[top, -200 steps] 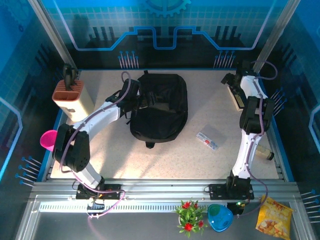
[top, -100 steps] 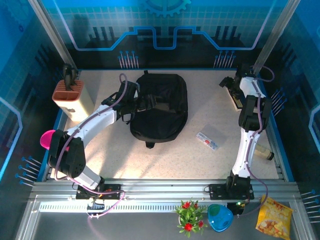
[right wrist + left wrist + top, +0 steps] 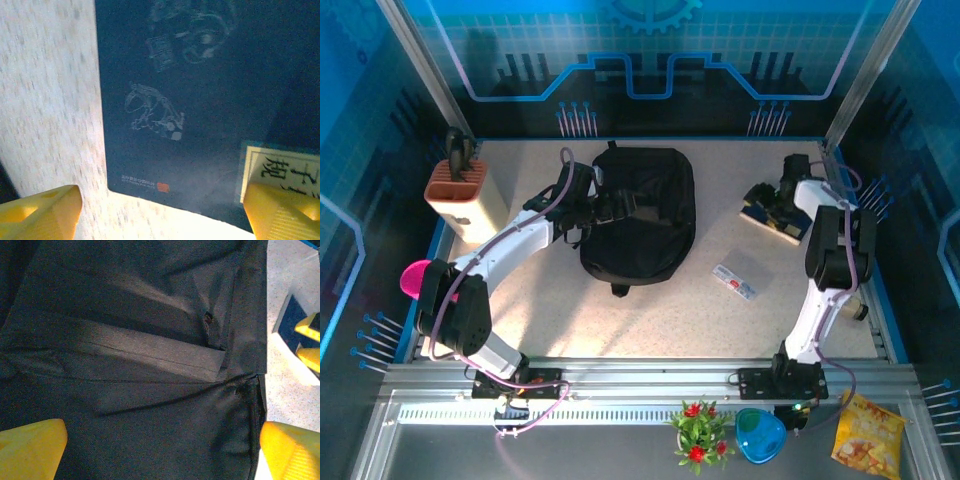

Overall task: Pack the student bag
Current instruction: Move the book to the middle-right of the table.

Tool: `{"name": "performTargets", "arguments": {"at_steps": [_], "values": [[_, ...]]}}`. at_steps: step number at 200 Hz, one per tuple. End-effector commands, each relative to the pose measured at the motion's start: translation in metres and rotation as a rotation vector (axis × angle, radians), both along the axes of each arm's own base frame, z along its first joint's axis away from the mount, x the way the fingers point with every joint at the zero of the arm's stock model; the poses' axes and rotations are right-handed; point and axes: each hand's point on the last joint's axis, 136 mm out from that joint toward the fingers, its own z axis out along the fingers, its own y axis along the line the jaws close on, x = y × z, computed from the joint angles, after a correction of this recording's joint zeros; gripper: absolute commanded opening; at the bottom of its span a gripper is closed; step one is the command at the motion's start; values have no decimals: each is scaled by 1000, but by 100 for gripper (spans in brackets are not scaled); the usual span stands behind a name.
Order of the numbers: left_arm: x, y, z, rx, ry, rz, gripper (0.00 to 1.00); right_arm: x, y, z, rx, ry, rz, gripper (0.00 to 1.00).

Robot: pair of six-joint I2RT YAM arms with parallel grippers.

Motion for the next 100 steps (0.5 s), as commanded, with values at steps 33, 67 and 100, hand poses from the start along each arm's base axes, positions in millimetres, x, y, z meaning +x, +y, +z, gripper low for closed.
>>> {"name": "performTargets", "arguments": {"at_steps": [33, 67, 100], "values": [[-1, -11, 12, -75, -18, -29, 99, -62, 27, 4, -34, 27, -4, 85], [2, -16, 14, -97, -17, -37, 99, -31, 43, 24, -56, -20, 69, 85], [0, -19, 15, -114, -13, -43, 99, 0, 51, 20, -94, -16, 86, 85]]}}
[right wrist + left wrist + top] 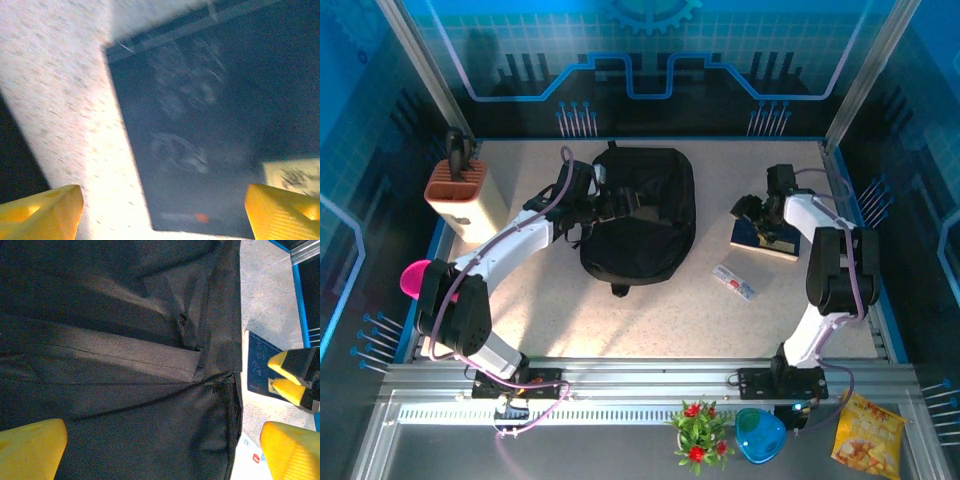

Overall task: Pack the student bag
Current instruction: Move the book to the middle-right of the table, then rotate the book at the middle-right of the table.

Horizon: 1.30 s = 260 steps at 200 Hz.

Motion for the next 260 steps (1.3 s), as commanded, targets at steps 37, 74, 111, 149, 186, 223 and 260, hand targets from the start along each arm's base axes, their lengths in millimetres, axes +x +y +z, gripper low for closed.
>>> {"name": "performTargets", "arguments": {"at_steps": [37, 74, 111, 149, 186, 223, 260], "values": [[-4, -7, 7, -47, 4, -19, 99, 37, 10, -24, -56, 53, 24, 85], [-3, -9, 7, -56, 7, -24, 99, 39, 27, -39, -20, 92, 87, 85], [0, -17, 7, -71, 14, -42, 99, 9, 56, -53, 13, 138, 200, 83], [1, -35, 10, -83, 18, -91, 99, -48, 65, -51, 30, 156, 247, 79], [-1, -72, 10, -63, 9, -182, 99, -94, 39, -24, -55, 105, 194, 78], [-6, -132, 1, -45, 15, -311, 95, -116, -4, -7, -150, 53, 28, 78], [-17, -194, -19, -29, 58, -431, 85, -135, -38, -12, -158, 71, -97, 77]]}}
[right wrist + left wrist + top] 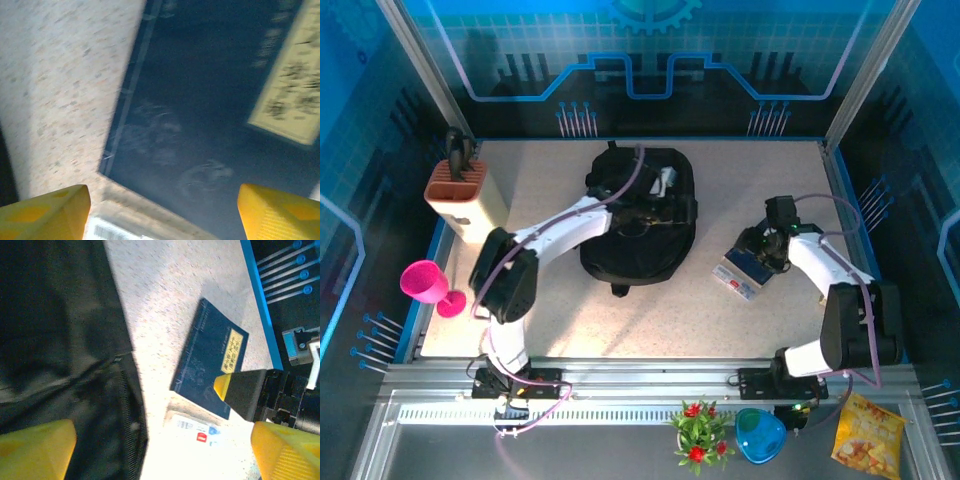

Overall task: Pack the student bag
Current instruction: Rotate the book at the middle-right of the table, then pick up the book from the middle-right of the table.

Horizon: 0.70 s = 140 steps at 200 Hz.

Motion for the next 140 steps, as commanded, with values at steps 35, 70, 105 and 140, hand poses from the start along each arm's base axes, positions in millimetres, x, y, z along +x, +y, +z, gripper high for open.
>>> {"name": "performTargets", "arguments": {"at_steps": [35, 70, 105, 140], "values": [[-20, -75, -35, 52, 82, -137, 74, -26, -42, -18, -19, 74, -173, 67], [-24, -103, -65, 88, 124, -147, 67, -42, -51, -30, -28, 122, -203, 59], [-27, -119, -94, 125, 167, -169, 58, -44, -47, -38, -2, 137, -178, 50], [-26, -121, -116, 167, 191, -183, 50, -43, -45, -42, 4, 145, -150, 41]]}}
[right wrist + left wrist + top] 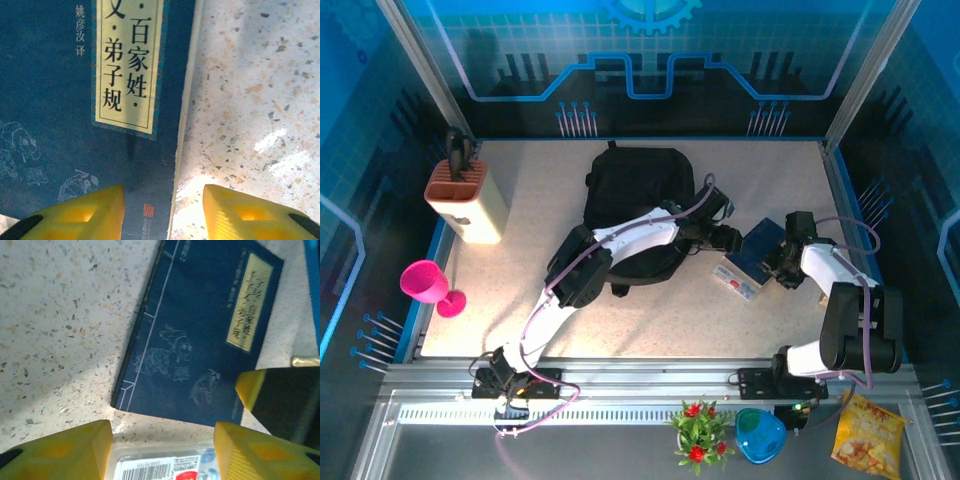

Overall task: Pack the student bag
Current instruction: Pick up the book from the middle-right of the table.

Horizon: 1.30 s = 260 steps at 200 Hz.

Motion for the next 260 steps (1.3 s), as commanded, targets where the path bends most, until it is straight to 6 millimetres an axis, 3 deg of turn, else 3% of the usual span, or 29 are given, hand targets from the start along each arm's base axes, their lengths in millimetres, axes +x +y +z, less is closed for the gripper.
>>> {"name": "performTargets", "arguments": {"at_steps": [1, 59, 109, 161, 195, 240, 260], "values": [[-3, 0, -11, 46, 23, -15, 49, -5, -1, -8, 13, 27, 12, 41], [-2, 3, -38, 116, 45, -36, 43, -1, 6, -13, 50, 26, 43, 34], [-5, 0, -47, 105, 81, -32, 37, 7, 13, -16, 81, 15, 97, 23], [-7, -6, -49, 79, 123, -34, 38, 18, 18, -16, 103, -5, 153, 22], [-13, -16, -28, 6, 173, -49, 38, 27, 28, -16, 164, -36, 159, 21], [-7, -23, 37, -155, 174, -25, 36, 39, 32, -13, 203, -68, 140, 19], [-6, -22, 54, -199, 159, -7, 33, 43, 35, -12, 217, -74, 147, 19]]}}
